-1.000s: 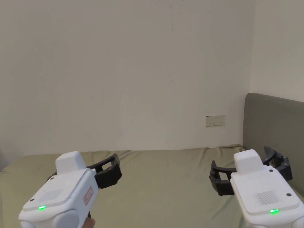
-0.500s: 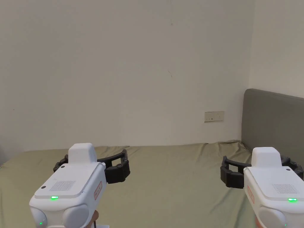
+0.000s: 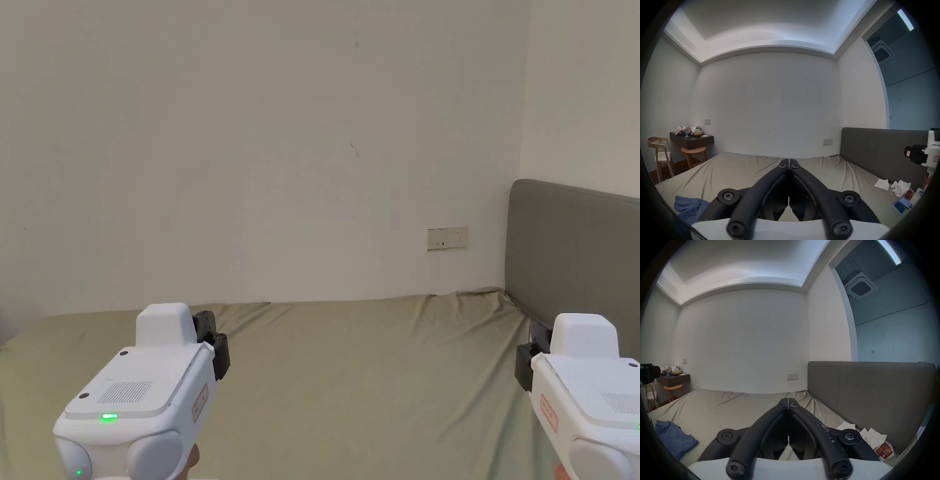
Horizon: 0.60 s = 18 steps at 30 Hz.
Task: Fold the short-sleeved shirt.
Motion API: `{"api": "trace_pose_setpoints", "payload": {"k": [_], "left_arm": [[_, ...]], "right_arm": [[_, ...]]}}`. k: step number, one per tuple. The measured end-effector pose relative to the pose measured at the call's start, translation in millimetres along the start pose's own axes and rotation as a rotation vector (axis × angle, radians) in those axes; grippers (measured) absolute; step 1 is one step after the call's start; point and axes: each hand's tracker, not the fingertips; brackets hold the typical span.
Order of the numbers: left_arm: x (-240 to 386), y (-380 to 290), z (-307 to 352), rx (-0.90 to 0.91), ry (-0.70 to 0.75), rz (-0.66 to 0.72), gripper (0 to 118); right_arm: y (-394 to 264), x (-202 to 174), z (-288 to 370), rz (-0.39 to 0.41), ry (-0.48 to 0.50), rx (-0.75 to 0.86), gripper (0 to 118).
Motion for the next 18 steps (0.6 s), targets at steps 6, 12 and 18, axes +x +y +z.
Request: {"api": "trace_pose_setpoints", "payload": {"k": [6,12,18], "left_arm": [[-29,6,18,0.012,0.082,-0.023,0],[-116,19,79,0.025,0.333,-0.051,0],[-212,23,176,0.031,0.646,-0.028,0]], "right_arm": [[3,-26,-3,-0.003,0.071,-0.006,1],[7,-115,-12,0.006,0.291,0.003,1],[11,-236,4,0.033,0.568,0.019,1]]}}
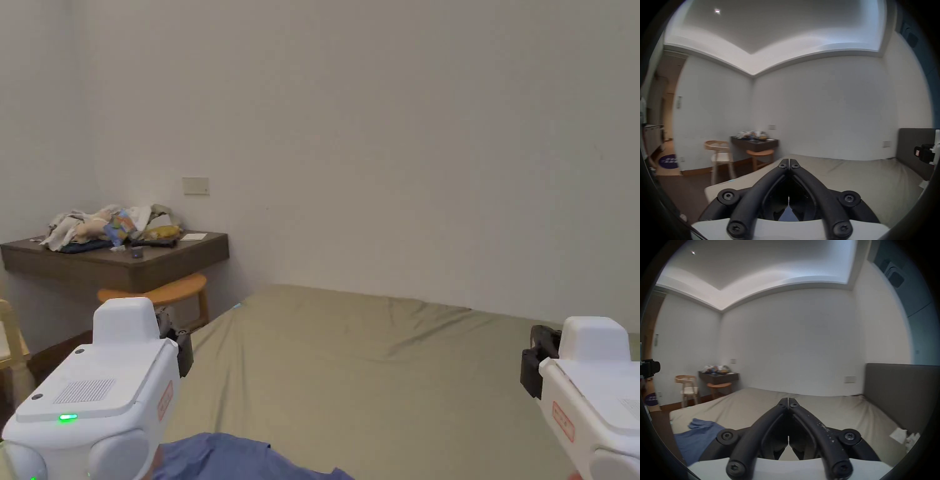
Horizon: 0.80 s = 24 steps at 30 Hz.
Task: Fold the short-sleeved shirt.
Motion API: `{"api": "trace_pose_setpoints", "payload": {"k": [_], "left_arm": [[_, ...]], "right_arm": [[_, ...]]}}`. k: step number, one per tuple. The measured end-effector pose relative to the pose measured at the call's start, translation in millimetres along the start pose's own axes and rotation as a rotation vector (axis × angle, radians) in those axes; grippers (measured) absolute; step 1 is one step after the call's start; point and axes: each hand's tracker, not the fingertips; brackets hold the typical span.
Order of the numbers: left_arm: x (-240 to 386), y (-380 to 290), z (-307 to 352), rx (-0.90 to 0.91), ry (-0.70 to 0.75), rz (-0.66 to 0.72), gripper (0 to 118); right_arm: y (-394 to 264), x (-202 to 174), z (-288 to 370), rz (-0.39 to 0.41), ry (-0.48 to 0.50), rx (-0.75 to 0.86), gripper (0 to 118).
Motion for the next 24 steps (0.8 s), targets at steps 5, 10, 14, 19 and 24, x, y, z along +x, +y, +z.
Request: {"api": "trace_pose_setpoints", "payload": {"k": [5,10,14,19,24], "left_arm": [[-94,2,36,-0.005,0.271,-0.036,0],[-154,-2,71,0.005,0.444,-0.042,0],[-175,-10,67,-0.034,0.469,-0.044,0],[-159,-34,16,-0.157,0.335,-0.006,0],[-109,-91,-91,-0.376,0.029,0.066,0]], "right_arm": [[3,-89,-20,0.003,0.203,0.018,1],[3,-156,-33,0.018,0.343,0.014,1],[-3,-178,-45,0.024,0.389,0.004,1],[-21,-163,-74,-0.012,0.345,-0.069,1],[-50,-135,-106,0.01,0.26,-0.13,1]]}}
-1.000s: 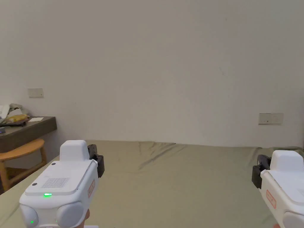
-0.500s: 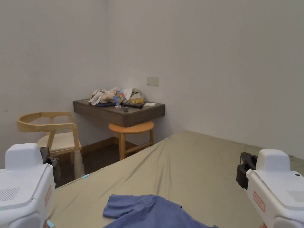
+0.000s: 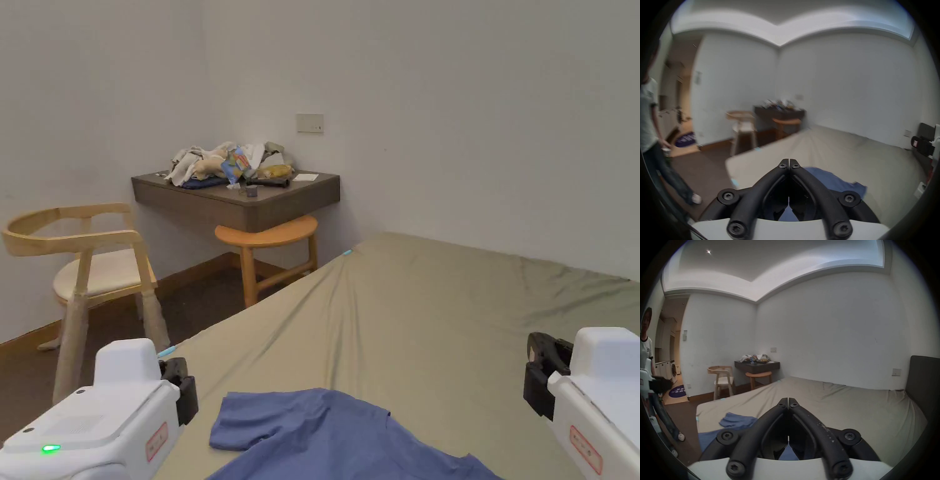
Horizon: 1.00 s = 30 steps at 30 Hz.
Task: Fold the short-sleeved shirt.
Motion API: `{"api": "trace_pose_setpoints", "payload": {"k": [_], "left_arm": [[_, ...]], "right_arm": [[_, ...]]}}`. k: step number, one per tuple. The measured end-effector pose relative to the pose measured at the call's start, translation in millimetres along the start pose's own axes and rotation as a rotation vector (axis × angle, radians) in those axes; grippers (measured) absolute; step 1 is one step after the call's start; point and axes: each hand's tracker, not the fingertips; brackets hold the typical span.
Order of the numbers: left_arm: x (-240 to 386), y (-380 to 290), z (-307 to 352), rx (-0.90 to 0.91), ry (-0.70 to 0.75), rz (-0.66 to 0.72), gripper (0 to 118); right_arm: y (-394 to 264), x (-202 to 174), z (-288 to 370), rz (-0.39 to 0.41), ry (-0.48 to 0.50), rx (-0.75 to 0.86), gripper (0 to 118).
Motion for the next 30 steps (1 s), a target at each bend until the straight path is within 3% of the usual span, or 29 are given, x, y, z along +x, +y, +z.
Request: {"api": "trace_pose_setpoints", "payload": {"k": [3,7,11,14,15,16,17,19,23,25,27,29,30], "left_arm": [[35,-21,-82,-0.199,-0.164,0.02,0],[78,-61,-175,-0.424,-0.263,0.003,0],[105,-105,-247,-0.626,-0.274,-0.002,0],[125,-133,-273,-0.686,-0.247,-0.124,5],[128,-139,-280,-0.701,-0.234,-0.146,37],[128,-145,-287,-0.705,-0.233,-0.14,88],[127,-154,-293,-0.738,-0.226,-0.122,118],[122,-165,-299,-0.758,-0.284,-0.055,100],[112,-186,-303,-0.782,-0.192,-0.091,118],[112,-197,-305,-0.849,-0.194,-0.065,118],[117,-203,-296,-0.76,-0.198,-0.139,116],[127,-202,-290,-0.788,-0.163,-0.236,101],[127,-198,-287,-0.775,-0.151,-0.208,101]], "right_arm": [[-19,20,-17,-0.036,-0.05,-0.065,1],[-49,43,-41,-0.035,-0.119,-0.138,1],[-75,61,-59,-0.05,-0.155,-0.204,1],[-89,71,-64,-0.047,-0.167,-0.234,1],[-92,73,-64,-0.045,-0.171,-0.24,1],[-96,76,-65,-0.045,-0.175,-0.245,1],[-100,79,-65,-0.049,-0.179,-0.259,1],[-104,81,-65,-0.059,-0.179,-0.275,1],[-111,86,-64,-0.068,-0.19,-0.281,1],[-112,88,-62,-0.076,-0.193,-0.283,1],[-113,90,-61,-0.072,-0.198,-0.284,1],[-113,92,-57,-0.065,-0.203,-0.285,1],[-113,93,-55,-0.066,-0.203,-0.285,1]]}}
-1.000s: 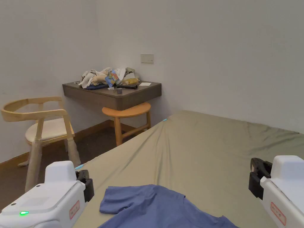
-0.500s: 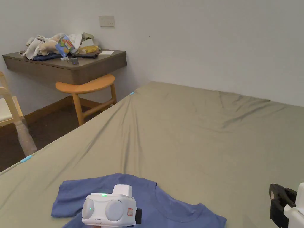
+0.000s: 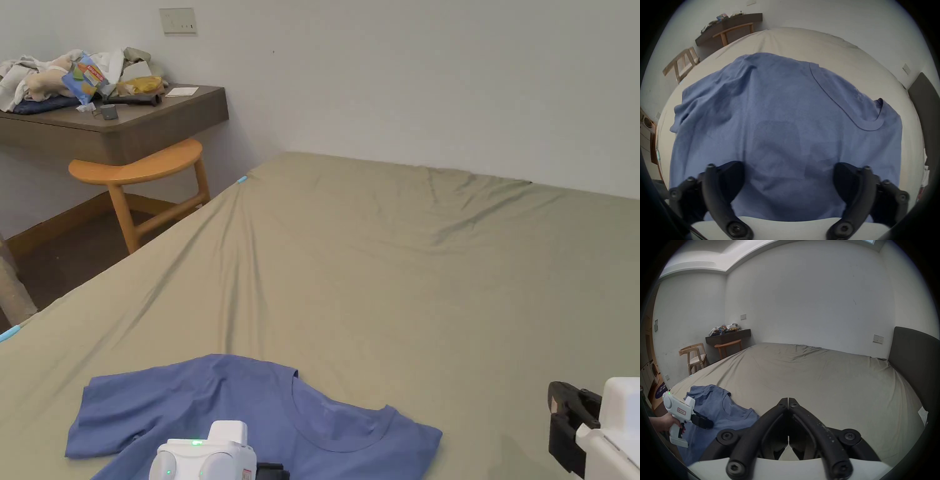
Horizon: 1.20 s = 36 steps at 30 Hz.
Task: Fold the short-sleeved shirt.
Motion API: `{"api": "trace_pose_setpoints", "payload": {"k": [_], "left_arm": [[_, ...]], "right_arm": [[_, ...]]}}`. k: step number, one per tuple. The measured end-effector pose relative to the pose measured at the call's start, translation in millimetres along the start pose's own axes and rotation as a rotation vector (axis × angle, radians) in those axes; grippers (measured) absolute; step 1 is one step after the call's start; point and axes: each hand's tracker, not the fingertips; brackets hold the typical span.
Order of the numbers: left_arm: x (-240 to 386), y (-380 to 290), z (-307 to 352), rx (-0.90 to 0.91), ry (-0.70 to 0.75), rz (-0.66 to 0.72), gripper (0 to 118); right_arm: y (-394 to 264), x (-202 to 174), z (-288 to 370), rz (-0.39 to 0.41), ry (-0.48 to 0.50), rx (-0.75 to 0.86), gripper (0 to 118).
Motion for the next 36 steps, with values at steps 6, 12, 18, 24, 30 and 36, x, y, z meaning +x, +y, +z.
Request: {"api": "trace_pose_setpoints", "payload": {"k": [6,12,18,24,30,36], "left_arm": [[-18,-19,37,0.055,-0.113,0.094,0],[5,-11,119,0.278,-0.16,0.045,0],[104,28,220,0.476,-0.343,-0.105,0],[252,41,296,0.587,-0.577,-0.271,0],[387,2,330,0.563,-0.782,-0.416,0],[486,-81,290,0.362,-0.799,-0.561,0]], "right_arm": [[-5,16,15,-0.057,-0.016,-0.009,1],[-2,36,47,-0.039,-0.027,0.015,1],[-4,90,110,-0.088,-0.088,0.071,1],[-21,169,200,-0.135,-0.245,0.114,1],[-44,244,282,-0.164,-0.429,0.134,1],[-71,292,338,-0.225,-0.553,0.131,1]]}}
